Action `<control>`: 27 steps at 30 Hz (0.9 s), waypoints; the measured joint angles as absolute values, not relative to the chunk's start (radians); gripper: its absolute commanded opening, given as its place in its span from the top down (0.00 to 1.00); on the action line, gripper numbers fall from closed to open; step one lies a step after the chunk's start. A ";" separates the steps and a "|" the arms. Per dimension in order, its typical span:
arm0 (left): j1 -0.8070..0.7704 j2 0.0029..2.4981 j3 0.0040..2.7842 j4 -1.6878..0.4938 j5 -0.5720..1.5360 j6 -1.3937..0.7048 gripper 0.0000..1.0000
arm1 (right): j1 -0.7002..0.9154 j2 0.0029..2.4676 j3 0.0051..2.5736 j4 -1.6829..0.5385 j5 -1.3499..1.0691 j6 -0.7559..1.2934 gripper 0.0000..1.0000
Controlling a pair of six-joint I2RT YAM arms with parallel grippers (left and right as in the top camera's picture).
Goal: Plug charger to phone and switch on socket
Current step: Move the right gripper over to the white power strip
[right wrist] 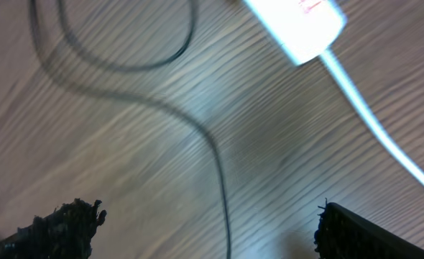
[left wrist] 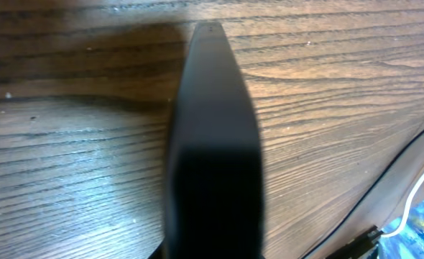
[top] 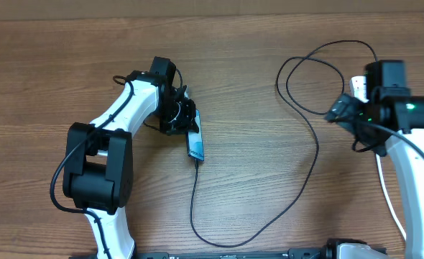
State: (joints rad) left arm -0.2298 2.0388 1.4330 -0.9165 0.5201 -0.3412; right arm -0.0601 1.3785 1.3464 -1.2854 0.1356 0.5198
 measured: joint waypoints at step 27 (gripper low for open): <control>-0.230 2.039 1.433 -0.889 0.481 -0.341 0.96 | -0.432 1.713 1.346 -0.981 0.138 0.520 0.00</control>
